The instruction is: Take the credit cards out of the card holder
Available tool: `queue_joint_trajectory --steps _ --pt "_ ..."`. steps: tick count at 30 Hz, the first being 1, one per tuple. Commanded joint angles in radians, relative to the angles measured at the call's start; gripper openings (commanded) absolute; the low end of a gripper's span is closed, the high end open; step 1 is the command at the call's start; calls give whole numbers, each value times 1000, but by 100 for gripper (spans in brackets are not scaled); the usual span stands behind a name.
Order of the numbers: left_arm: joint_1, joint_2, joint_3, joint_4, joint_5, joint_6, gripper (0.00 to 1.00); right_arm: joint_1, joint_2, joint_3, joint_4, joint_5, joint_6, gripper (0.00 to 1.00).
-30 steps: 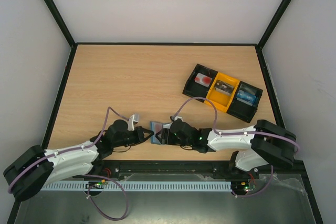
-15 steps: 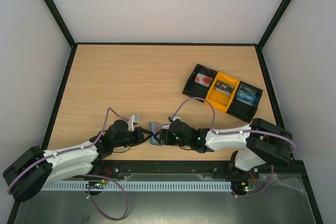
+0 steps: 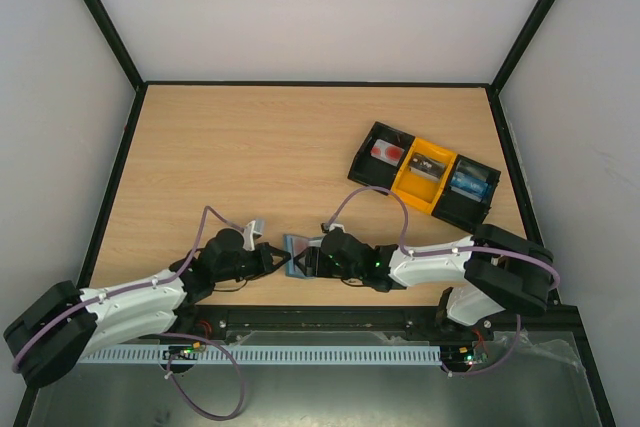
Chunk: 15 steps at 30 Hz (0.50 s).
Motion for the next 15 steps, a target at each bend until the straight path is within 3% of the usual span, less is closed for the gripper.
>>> queue_joint_trajectory --steps 1,11,15 --pt "-4 -17 25 9 5 18 3 8 -5 -17 -52 56 2 66" --pt "-3 -20 23 -12 6 26 3 7 -19 7 -123 114 -10 65" --pt "-3 -20 23 -13 7 29 3 8 -22 12 -132 119 -14 53"
